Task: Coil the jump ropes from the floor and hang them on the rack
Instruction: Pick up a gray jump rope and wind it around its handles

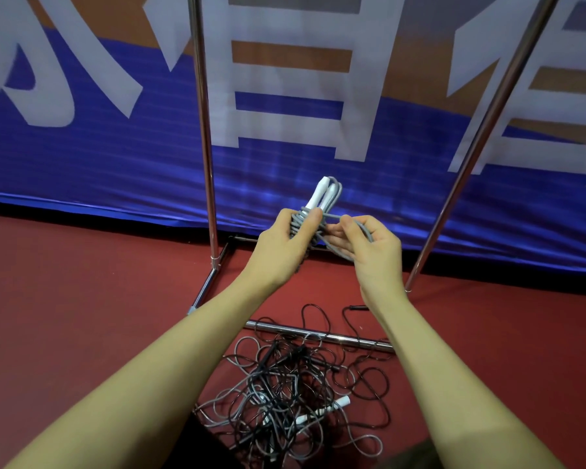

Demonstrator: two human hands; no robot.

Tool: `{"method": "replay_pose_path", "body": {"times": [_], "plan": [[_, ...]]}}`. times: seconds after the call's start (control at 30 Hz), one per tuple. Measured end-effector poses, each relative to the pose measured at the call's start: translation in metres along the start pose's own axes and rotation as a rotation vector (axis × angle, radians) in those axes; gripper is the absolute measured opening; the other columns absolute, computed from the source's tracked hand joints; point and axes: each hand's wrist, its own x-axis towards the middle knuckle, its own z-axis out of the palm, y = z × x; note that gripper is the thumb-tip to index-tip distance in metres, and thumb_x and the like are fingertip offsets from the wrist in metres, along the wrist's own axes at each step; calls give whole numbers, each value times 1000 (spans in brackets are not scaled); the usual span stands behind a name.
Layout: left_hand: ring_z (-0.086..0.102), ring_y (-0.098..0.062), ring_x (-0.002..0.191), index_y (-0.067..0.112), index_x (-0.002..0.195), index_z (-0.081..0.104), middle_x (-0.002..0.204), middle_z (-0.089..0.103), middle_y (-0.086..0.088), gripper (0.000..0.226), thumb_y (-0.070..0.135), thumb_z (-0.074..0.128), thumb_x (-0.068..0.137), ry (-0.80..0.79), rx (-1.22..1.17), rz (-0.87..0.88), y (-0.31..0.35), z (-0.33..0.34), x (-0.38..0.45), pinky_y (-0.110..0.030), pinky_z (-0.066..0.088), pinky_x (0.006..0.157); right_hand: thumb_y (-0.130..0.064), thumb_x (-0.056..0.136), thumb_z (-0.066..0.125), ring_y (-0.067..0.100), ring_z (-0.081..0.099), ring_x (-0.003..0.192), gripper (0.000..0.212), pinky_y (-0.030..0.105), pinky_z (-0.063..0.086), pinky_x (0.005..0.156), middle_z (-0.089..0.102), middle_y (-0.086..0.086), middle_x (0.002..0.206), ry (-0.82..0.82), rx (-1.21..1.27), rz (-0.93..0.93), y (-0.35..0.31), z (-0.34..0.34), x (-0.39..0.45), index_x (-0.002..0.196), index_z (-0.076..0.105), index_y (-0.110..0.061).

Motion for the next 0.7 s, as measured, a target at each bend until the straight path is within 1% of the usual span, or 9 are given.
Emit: {"method": "replay_pose_path", "body": {"times": [0.1, 0.17, 0.23, 0.3, 0.4, 0.5, 0.57, 0.63, 0.7], "plan": [[56, -23, 56, 12, 77, 54, 63, 62, -4, 60, 71, 50, 78, 124, 162, -9, -4, -2, 4, -41, 51, 61, -12, 94, 57, 22, 71, 76, 20, 37, 58, 78, 71, 2, 72, -26, -57, -10, -1, -1, -1, 74, 61, -9], [61, -25, 59, 9, 74, 57, 64, 65, -6, 65, 74, 50, 76, 183, 185, -42, -5, -4, 6, -45, 54, 64, -14, 94, 57, 23, 71, 77, 21, 40, 57, 79, 73, 3, 75, -49, -96, -10, -2, 2, -3, 74, 61, -10], [63, -27, 61, 11, 70, 58, 62, 65, -5, 65, 75, 51, 75, 231, 204, -58, -6, -6, 8, -46, 55, 66, -13, 94, 57, 19, 71, 77, 20, 33, 57, 77, 74, 4, 79, -61, -108, -22, -4, 4, -4, 75, 61, -10], [63, -28, 61, 12, 66, 57, 60, 65, -4, 66, 77, 51, 73, 247, 198, -71, -8, -7, 8, -48, 55, 66, -12, 93, 58, 16, 70, 74, 18, 25, 55, 71, 74, 3, 77, -63, -134, -49, -6, 4, -4, 76, 64, -9], [64, -26, 61, 19, 59, 54, 56, 63, 0, 62, 80, 50, 71, 249, 167, -99, -8, -9, 7, -46, 56, 66, -7, 88, 62, 13, 67, 73, 11, 24, 52, 69, 73, 2, 72, -116, -154, -40, -7, 2, -5, 80, 67, -12], [62, -25, 59, 16, 58, 53, 56, 60, -1, 64, 78, 51, 74, 272, 121, -135, -7, -10, 9, -46, 57, 65, 0, 87, 61, 6, 68, 72, 17, 19, 51, 67, 72, -2, 68, -186, -142, -12, -9, 1, -5, 89, 67, -15], [59, -25, 56, 12, 60, 52, 57, 58, -5, 67, 78, 52, 73, 251, 67, -171, -7, -12, 11, -44, 55, 62, 1, 89, 59, 7, 68, 71, 17, 19, 52, 63, 71, -2, 65, -178, -119, -25, -11, -1, -4, 90, 67, -14], [57, -23, 52, 9, 65, 56, 59, 58, -10, 70, 79, 54, 69, 182, -52, -209, -4, -10, 11, -41, 53, 55, -2, 91, 58, 12, 68, 71, 12, 21, 52, 59, 69, 0, 65, -89, -73, -38, -12, -4, -2, 87, 66, -11], [55, -22, 47, 8, 67, 58, 57, 58, -11, 64, 72, 59, 73, 81, -225, -238, 2, -5, 10, -33, 48, 46, -4, 93, 55, 15, 68, 68, 12, 22, 52, 56, 66, 4, 69, 1, -17, -31, -10, -6, 0, 85, 62, -10]]}}
